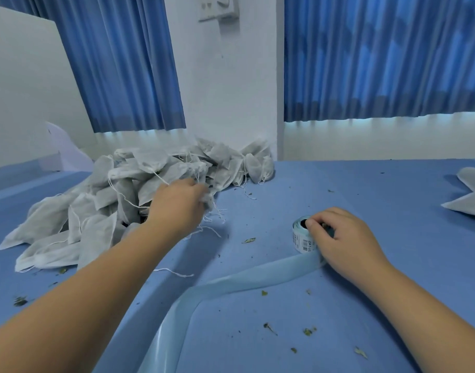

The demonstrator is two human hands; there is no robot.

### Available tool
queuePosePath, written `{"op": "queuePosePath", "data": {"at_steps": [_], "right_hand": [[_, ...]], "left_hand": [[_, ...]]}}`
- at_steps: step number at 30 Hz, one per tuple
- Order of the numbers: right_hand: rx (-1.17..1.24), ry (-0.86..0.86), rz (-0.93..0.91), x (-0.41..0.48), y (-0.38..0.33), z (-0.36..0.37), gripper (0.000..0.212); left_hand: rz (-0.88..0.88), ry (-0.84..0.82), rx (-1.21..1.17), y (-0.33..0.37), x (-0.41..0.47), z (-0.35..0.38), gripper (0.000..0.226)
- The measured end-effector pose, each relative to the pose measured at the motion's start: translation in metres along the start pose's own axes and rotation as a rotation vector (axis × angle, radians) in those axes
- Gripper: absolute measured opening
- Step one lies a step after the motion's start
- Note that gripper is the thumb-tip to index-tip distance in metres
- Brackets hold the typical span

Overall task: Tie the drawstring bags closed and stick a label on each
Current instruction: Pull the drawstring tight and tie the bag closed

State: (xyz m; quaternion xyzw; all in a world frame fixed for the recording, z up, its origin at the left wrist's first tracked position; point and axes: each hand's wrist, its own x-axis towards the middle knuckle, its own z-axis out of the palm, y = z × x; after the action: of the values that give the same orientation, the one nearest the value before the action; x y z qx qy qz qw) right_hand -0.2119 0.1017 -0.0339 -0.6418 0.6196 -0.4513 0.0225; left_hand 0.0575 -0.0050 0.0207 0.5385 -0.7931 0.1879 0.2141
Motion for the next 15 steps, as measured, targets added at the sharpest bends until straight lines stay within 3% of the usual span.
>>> {"op": "queuePosePath", "data": {"at_steps": [7, 9, 12, 15], "right_hand": [[0.332, 0.106, 0.09, 0.002, -0.009, -0.012, 0.016], [0.502, 0.155, 0.11, 0.003, -0.014, -0.018, 0.01], [0.735, 0.21, 0.123, 0.004, -0.02, -0.027, 0.026], [0.814, 0.204, 0.067, 0.002, -0.022, -0.033, 0.027]], "left_hand": [[0.077, 0.368, -0.497, 0.091, 0.012, -0.035, 0.028], [0.049, 0.394, -0.633, 0.12, 0.012, -0.038, 0.026], [-0.012, 0.376, -0.831, 0.161, 0.007, -0.038, 0.025], [-0.02, 0.334, -0.957, 0.192, -0.005, -0.03, 0.022]]}}
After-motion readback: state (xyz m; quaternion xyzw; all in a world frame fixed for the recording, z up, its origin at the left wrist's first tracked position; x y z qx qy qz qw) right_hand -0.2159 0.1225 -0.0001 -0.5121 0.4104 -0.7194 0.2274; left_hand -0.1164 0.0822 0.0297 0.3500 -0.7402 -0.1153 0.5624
